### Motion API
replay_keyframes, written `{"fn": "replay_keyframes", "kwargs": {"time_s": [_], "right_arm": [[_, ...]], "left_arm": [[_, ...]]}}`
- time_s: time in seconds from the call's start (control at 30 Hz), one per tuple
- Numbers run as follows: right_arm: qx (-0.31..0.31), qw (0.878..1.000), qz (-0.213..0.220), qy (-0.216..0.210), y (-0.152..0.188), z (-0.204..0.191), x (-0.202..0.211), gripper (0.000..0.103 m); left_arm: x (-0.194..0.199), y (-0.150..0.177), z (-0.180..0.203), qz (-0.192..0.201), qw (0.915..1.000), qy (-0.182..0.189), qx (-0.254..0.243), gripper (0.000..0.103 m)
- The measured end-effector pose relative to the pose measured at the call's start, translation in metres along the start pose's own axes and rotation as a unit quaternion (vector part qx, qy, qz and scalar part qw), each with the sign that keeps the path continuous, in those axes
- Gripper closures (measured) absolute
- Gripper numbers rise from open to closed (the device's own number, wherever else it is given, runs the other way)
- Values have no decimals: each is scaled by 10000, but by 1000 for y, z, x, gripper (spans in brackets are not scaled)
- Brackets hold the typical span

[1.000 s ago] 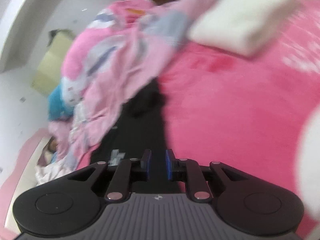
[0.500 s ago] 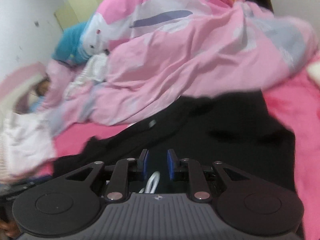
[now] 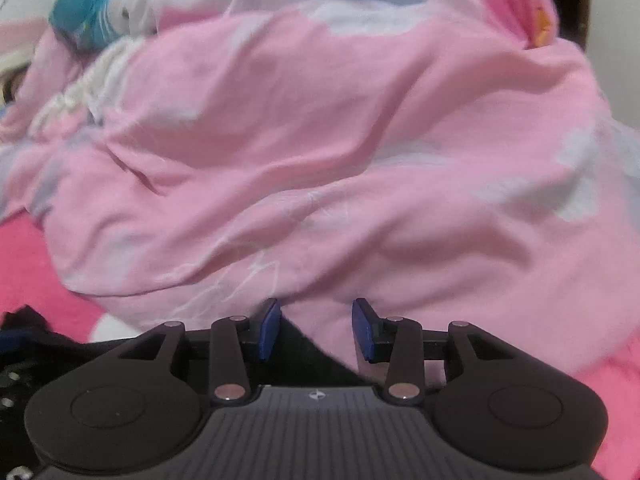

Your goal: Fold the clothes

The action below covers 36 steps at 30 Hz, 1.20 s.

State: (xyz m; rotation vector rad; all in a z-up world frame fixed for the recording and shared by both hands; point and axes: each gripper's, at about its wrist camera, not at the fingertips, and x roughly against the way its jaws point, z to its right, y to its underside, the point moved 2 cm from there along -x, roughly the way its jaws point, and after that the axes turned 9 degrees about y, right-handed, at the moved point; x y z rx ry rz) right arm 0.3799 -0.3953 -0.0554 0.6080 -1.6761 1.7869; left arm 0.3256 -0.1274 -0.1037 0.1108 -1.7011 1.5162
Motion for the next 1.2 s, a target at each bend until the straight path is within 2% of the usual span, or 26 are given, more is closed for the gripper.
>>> {"fn": "replay_keyframes", "kwargs": {"time_s": [0.07, 0.23, 0.43, 0.57, 0.63, 0.67, 0.7, 0.8, 1.0, 1.1, 1.2], "right_arm": [[159, 9999, -47, 12, -4, -3, -7, 61], [216, 9997, 36, -145, -5, 4, 16, 63], [-25, 9988, -332, -355, -3, 7, 9, 62], [38, 9980, -460, -439, -6, 3, 4, 62], [152, 9979, -507, -374, -6, -1, 0, 63], [207, 9979, -520, -328, -6, -3, -2, 65], [257, 9980, -493, -288, -5, -5, -1, 73], [312, 9990, -282, -175, -2, -9, 7, 99], [-42, 9977, 683, 24, 1, -8, 40, 102], [-145, 9950, 969, 172, 0, -11, 35, 102], [-205, 9933, 1106, 255, 3, -12, 25, 103]], "left_arm": [[-2, -3, -4, 39, 10000, 5, 59, 71], [3, -11, -17, 122, 9986, 234, 449, 71], [5, -22, -26, 191, 9957, 515, 749, 60], [-14, -29, -26, 9, 9965, 433, 715, 57], [-23, -29, -25, -116, 9971, 366, 660, 63], [-26, -29, -22, -151, 9978, 306, 572, 78], [-27, -28, -19, -163, 9986, 224, 440, 89], [-22, -28, -11, 13, 9997, 119, 200, 98], [7, -41, -16, 927, 9953, -262, 90, 99], [5, -42, -20, 1156, 9923, -440, 35, 99], [-6, -39, -18, 1207, 9909, -589, -126, 99]]}}
